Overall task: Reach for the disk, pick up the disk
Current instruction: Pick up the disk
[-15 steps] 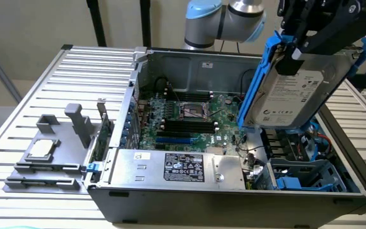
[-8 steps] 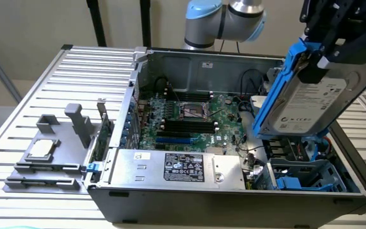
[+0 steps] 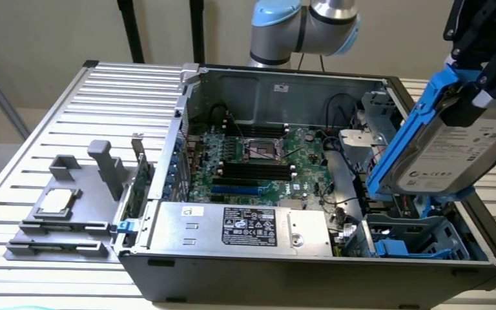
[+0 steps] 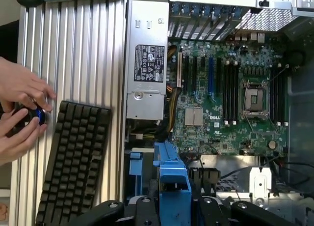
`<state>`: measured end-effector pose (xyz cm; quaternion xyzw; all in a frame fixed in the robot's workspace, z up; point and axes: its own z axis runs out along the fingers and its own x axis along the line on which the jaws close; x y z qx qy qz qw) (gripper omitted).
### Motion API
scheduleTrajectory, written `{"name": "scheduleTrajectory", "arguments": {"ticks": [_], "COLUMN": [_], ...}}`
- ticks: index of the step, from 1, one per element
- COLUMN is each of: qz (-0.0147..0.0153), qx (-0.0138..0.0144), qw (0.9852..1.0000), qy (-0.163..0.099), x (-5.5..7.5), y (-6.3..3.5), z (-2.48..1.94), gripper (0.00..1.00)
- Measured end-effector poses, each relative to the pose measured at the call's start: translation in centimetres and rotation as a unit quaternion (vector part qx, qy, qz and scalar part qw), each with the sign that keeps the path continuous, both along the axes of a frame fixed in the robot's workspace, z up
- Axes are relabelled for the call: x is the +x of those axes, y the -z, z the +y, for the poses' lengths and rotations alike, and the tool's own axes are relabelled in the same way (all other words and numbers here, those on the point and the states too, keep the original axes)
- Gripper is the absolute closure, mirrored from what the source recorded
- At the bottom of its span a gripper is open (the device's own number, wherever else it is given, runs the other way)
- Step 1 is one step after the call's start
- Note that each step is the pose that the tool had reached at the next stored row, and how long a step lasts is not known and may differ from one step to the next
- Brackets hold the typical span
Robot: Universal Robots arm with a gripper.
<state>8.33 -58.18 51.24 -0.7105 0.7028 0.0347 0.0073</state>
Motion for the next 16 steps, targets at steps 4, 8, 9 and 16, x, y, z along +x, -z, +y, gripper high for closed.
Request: {"name": "scheduleTrajectory", "arguments": {"ticks": [4, 8, 9, 16], "qz": [0.0000, 0.0000, 0.0000, 0.0000], "qx": [0.0004, 0.0005, 0.0005, 0.0009], "qw": [1.0000, 1.0000, 1.0000, 1.0000], "qy": [0.000, 0.000, 0.000, 0.000], "x": [1.3, 2.2, 2.3, 2.4], "y": [0.01, 0.11, 0.13, 0.16], "z": [-0.78, -1.06, -1.06, -1.06], "gripper": [0.67, 0.67, 0.67, 0.67]}}
